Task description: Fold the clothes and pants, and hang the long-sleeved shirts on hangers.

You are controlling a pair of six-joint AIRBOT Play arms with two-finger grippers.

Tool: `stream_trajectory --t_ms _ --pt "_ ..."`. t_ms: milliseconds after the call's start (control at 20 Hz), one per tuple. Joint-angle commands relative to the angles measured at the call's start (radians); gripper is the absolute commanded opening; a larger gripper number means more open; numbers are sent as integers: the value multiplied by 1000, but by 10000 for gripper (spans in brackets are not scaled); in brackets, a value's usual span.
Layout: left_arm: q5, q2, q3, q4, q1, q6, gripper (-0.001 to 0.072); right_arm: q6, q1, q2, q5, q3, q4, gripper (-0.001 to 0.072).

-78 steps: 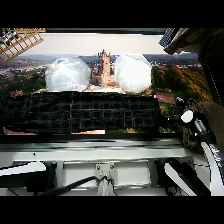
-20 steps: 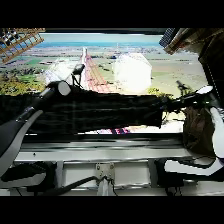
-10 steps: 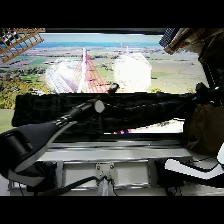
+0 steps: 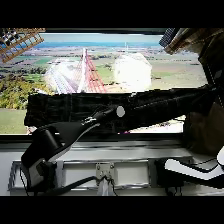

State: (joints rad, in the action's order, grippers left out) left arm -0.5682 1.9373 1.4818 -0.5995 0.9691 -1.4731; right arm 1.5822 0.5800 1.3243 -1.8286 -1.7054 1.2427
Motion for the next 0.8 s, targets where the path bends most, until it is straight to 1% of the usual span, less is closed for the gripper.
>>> stream_trajectory --t_ms 0,100,150,250,350,450,600,750 --pt "-59 93 72 111 11 27 10 44 -67 -1 -10 -82 -39 13" --pt "-68 117 89 191 7 29 10 82 -151 -1 -10 -96 -23 13" --pt "-79 117 89 238 5 58 10 87 -195 0 -10 -96 5 13" --pt "-153 107 89 302 -8 142 10 88 -280 5 -10 -96 96 14" --pt "-250 91 87 299 -32 177 10 87 -336 7 -9 -96 127 14" --pt "-358 63 81 254 -81 213 9 87 -383 8 -9 -96 126 14" --pt "-457 -36 29 192 -224 289 9 102 -461 8 -9 -96 126 14" --pt "-509 -197 -95 129 -451 334 8 142 -563 8 -8 -96 126 14"
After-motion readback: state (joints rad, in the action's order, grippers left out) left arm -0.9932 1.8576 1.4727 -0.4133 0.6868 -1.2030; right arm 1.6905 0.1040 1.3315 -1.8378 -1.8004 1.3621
